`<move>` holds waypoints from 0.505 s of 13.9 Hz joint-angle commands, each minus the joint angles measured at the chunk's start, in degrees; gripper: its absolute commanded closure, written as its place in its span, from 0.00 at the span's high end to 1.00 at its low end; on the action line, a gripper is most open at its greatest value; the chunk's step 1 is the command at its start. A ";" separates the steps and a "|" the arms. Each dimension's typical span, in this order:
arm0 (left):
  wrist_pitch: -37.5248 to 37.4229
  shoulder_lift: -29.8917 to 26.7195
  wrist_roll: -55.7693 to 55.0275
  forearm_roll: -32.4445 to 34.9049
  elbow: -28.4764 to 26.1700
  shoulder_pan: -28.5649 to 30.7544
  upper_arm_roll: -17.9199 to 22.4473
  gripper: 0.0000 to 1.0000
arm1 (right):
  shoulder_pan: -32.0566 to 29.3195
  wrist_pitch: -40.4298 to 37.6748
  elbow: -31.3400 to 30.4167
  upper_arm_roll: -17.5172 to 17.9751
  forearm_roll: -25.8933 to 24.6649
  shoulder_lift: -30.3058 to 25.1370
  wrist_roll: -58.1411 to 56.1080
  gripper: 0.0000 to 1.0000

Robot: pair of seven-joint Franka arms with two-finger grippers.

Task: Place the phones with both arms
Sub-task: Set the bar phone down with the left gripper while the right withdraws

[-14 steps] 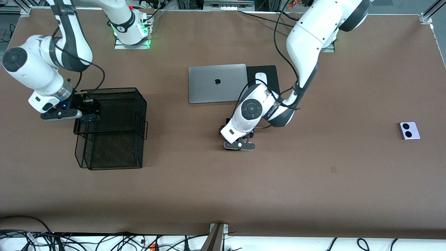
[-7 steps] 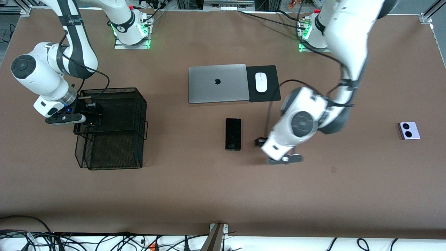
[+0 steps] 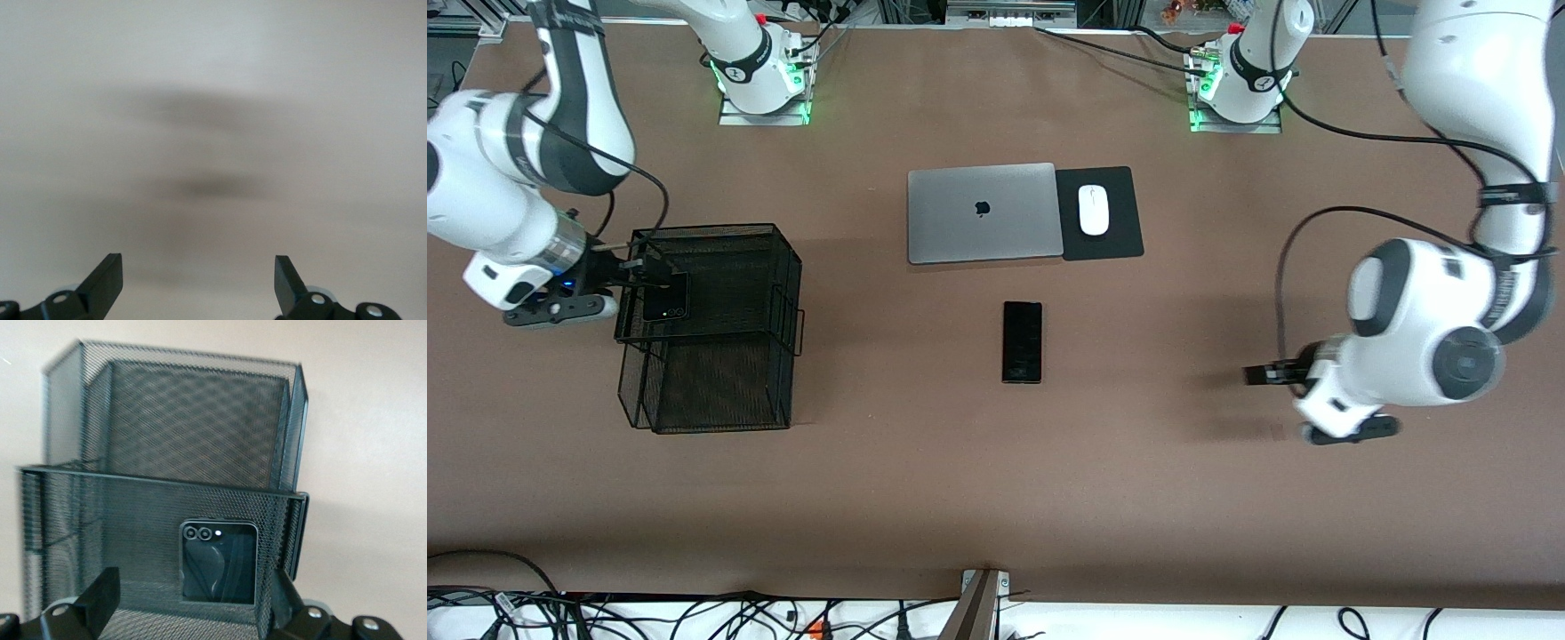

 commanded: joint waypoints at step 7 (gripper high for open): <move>-0.85 -1.75 15.87 15.16 -4.88 18.20 -0.38 1.00 | 0.84 -9.96 23.21 18.96 0.97 12.52 34.52 1.00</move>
